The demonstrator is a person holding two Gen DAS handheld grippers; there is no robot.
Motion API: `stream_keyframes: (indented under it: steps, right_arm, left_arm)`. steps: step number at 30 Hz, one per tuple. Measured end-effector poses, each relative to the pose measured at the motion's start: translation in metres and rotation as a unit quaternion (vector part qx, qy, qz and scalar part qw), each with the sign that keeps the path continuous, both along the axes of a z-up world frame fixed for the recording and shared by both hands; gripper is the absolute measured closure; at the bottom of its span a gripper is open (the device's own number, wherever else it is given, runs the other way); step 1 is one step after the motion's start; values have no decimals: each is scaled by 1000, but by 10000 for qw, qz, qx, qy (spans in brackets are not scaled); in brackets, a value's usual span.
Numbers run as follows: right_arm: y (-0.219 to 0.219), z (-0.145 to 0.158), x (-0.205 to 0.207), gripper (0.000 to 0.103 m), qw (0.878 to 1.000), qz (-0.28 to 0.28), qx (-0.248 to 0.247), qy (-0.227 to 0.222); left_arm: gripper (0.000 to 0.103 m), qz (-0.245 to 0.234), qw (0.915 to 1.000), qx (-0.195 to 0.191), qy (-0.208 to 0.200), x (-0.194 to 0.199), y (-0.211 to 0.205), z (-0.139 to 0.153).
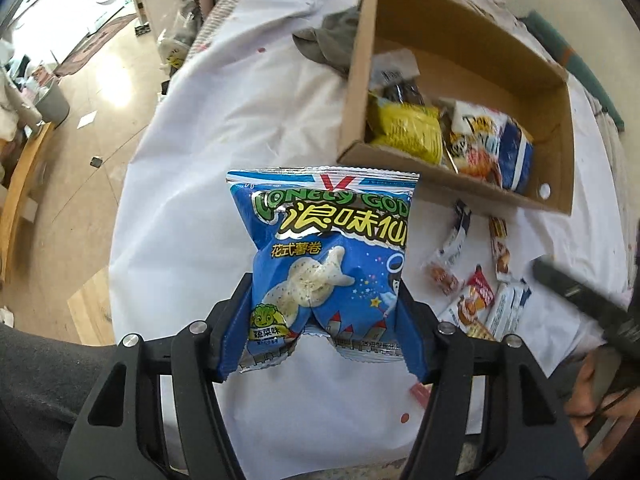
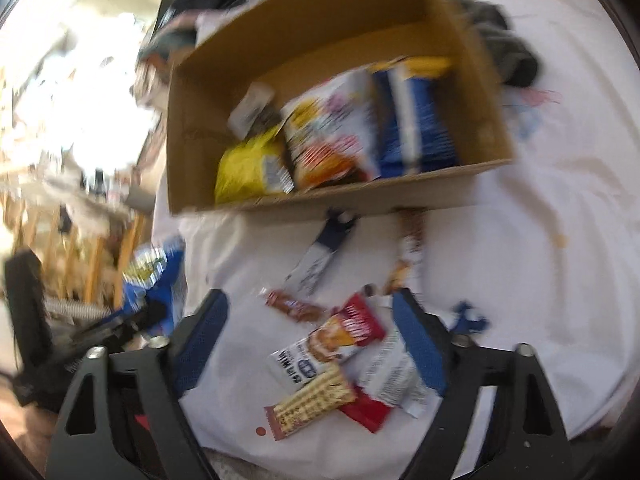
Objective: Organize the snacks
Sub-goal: 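Grasp a small clear-wrapped brown snack with the right tool while the left tool holds the blue bag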
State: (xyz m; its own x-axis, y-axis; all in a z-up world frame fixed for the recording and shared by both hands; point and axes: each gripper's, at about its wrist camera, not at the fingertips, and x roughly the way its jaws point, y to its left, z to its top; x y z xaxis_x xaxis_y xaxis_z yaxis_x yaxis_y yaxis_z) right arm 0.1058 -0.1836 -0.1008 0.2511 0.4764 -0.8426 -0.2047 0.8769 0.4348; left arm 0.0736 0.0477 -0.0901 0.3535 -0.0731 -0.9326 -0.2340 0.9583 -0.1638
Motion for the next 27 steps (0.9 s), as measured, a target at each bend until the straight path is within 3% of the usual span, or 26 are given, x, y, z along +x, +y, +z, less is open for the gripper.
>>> stream_keyframes:
  steps: [5,9,13,16,18,27]
  right_arm:
    - [64,-26,0,47,9863,1149,-1180,-71]
    - [89,-42,-5,53,9732,1658,-1587,-119]
    - [97,-53,-3,61,9679,1756,-1795,-134]
    - [100,-56,-3,79,9678,1837,-1717,-150]
    - [99,-54,-5,84,9690,1818,-1664,-189]
    - [65,-23,-11,84,9884,1365,-653,-147]
  left_arm:
    - [43,103,9999,-15,-49,3,4,1]
    - [43,86,9999,78,-43,2,4,-2]
    - [43,125,9999,110,-4,2,7,-4]
    - [43,114,9997,228,-47,2,7,-3]
    - [43,111,9996,258,-43,3,6,-4]
    - [43,-65,9985,537,-110,6,-8,-6]
